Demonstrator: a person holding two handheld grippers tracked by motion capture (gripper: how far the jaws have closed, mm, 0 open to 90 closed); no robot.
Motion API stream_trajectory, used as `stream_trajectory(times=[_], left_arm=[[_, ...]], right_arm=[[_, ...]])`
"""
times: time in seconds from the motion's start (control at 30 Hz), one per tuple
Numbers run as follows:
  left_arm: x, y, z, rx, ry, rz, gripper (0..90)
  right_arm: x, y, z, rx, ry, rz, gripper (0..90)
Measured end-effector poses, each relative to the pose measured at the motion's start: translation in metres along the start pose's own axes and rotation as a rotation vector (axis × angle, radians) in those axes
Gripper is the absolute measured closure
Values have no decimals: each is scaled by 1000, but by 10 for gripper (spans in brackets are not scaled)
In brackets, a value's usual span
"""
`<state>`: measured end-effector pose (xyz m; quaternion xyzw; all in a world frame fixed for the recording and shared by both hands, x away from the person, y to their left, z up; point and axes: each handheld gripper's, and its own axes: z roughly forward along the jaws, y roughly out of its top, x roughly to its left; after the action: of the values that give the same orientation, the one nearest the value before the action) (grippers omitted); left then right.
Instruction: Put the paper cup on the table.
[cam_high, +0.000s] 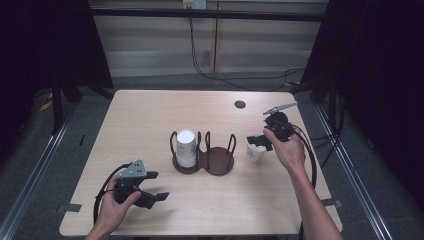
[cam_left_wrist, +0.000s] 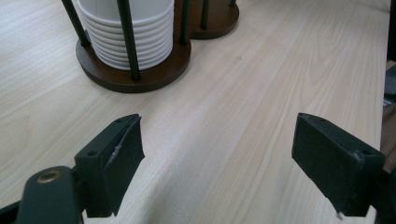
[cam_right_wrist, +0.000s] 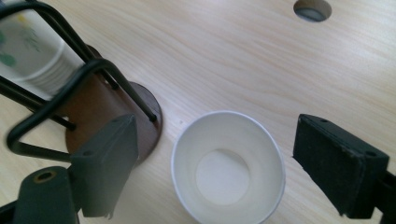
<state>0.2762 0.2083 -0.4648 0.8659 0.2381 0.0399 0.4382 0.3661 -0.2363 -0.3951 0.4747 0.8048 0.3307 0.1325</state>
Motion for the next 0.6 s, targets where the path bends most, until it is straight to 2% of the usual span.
stream_trajectory(times=[0.07,0.23,0.33,0.4,0.43,0.5,0.6], left_arm=[[0,0,-1,-13,-8,-7,165],[1,0,-2,-33,-14,-19,165],[0,0,-3,-31,-20,-12,164],[-3,0,-3,-38,-17,-16,164],[-4,1,-2,-39,-24,-9,164],[-6,2,-1,-35,-28,-7,164],[-7,2,1,-31,-29,-7,164]], right_arm=[[1,-3,-3,-44,16,6,139],[8,-11,-8,-87,27,11,147],[15,-15,-16,-142,4,1,149],[14,-21,-20,-170,26,19,148],[14,-24,-22,-179,37,30,148],[15,-30,-24,-193,20,23,148],[20,-36,-28,-217,29,21,148]])
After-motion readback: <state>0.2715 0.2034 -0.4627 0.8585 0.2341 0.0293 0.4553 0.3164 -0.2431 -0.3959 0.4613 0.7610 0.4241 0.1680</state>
